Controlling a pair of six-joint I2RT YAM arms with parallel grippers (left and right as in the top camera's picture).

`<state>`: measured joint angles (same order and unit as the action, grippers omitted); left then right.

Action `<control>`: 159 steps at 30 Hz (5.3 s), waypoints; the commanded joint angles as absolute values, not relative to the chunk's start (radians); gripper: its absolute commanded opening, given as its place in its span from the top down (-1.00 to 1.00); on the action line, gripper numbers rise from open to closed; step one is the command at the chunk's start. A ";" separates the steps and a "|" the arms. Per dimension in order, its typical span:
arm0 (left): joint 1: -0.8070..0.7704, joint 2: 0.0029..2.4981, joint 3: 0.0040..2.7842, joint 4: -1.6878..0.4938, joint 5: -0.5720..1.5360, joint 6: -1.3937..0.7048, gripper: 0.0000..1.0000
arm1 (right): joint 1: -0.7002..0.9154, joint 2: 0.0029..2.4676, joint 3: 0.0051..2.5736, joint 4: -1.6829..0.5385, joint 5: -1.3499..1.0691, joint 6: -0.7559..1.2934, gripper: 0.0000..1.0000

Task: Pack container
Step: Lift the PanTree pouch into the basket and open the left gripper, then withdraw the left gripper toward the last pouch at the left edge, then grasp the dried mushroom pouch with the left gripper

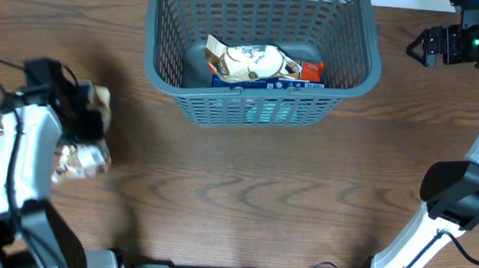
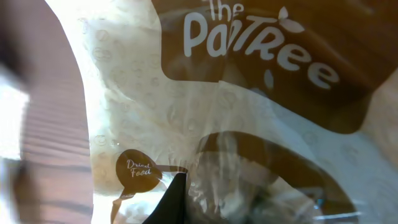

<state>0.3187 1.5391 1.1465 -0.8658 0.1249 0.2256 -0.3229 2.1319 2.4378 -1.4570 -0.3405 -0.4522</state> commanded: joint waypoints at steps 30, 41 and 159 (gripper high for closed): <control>-0.294 1.715 1.962 -0.435 0.150 0.371 0.89 | -0.315 2.132 2.438 -1.451 -0.343 -0.442 -0.98; -0.463 1.897 1.958 -0.747 0.159 0.834 0.89 | -0.315 2.132 2.438 -1.456 -0.344 -0.442 -0.98; 0.811 1.910 1.434 -0.882 0.067 0.968 -0.97 | -0.314 2.132 2.438 -1.391 -0.276 -0.258 -0.98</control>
<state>0.7975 1.9072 1.4704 -0.9066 0.0532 0.9218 -0.3229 2.1319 2.4378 -1.3926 -0.2771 -0.2798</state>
